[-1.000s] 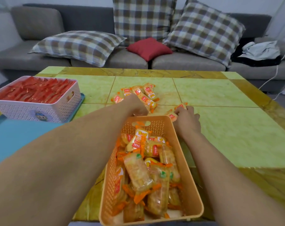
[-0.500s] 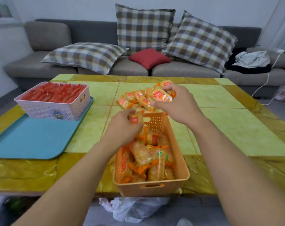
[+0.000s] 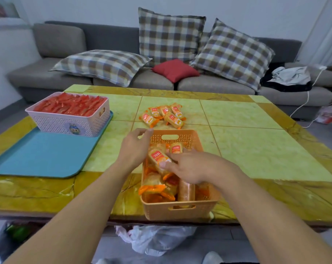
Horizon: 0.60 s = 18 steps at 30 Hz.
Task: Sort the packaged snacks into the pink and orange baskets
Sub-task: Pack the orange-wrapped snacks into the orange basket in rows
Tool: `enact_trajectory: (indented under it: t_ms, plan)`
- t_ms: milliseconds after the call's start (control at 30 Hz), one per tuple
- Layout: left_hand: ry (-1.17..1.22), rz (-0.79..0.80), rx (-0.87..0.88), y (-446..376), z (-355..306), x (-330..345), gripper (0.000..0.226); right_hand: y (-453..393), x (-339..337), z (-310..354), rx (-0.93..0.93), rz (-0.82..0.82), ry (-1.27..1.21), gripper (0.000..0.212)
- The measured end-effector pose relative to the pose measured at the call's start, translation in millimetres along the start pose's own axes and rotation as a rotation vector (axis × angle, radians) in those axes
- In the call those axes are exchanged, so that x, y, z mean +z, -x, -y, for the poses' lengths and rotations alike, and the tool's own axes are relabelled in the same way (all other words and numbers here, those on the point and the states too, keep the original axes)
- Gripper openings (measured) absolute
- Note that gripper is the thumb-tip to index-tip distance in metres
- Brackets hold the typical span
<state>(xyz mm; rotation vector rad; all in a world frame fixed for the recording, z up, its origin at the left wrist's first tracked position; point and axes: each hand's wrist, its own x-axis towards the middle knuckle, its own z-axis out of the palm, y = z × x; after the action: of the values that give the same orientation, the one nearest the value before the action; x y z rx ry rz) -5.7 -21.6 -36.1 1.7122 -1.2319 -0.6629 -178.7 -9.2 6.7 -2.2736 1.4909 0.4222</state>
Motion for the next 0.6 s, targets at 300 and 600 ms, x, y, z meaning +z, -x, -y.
enact_trajectory:
  t_ms: [300, 600]
  plan:
    - [-0.063, 0.150, -0.127, -5, -5, 16, 0.051, -1, -16, -5, -0.010, -0.312, -0.258, 0.078]
    - [-0.055, 0.086, -0.219, -24, 8, -14, 0.050, -54, -18, -79, 0.270, -0.722, -0.619, 0.027]
